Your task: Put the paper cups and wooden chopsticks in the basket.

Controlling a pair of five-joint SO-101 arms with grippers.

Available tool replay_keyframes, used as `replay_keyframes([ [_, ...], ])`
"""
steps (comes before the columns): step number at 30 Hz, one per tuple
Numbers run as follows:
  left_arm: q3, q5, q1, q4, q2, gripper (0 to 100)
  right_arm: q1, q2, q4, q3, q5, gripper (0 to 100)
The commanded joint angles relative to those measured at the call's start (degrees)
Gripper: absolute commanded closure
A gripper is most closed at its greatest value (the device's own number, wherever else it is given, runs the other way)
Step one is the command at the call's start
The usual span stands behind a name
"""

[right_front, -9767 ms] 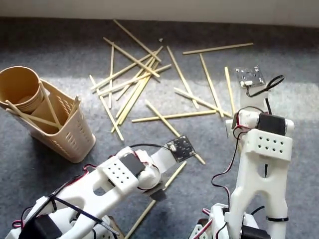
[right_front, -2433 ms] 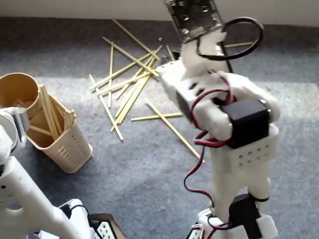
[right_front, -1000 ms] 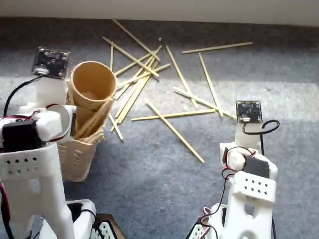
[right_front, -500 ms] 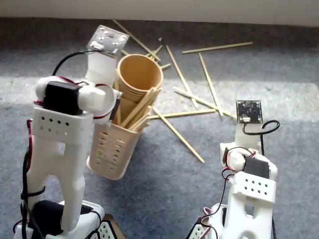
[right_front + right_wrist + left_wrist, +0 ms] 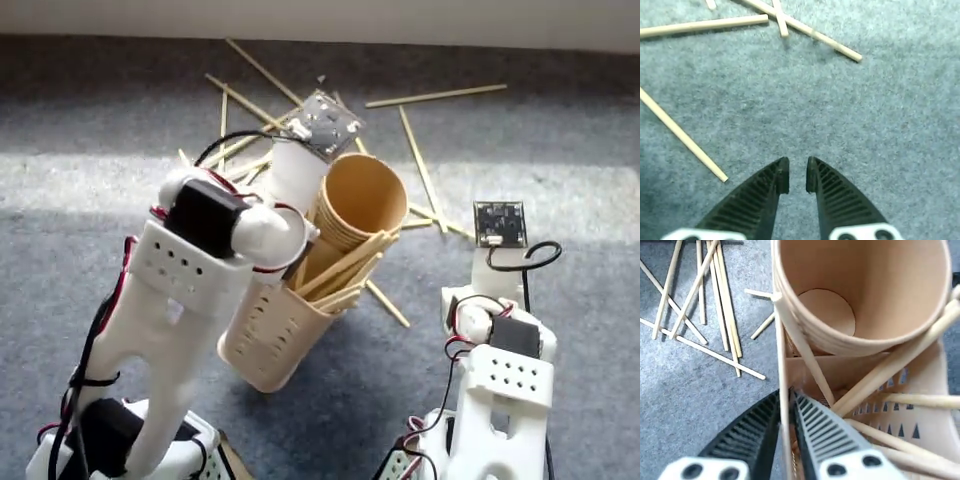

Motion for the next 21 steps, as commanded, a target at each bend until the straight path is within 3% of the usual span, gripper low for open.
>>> replay_keyframes([
  [1, 6.4, -0.1, 1.5, -0.2, -0.3, 99, 0.7, -1.2, -0.9, -0.2, 0.8, 92.6],
  [7, 16.8, -7.5, -1.0, -0.2, -0.3, 99, 0.7, -1.2, -0.9, -0.2, 0.8, 92.6],
  [13, 17.5, -14.0, -6.3, -0.1, -0.7, 98, 0.6, -1.2, -0.6, -0.2, 0.8, 92.6],
  [21, 11.6, -19.2, -9.5, -0.1, -0.8, 68, 0.6, -1.2, 0.7, -0.2, 0.8, 92.6],
])
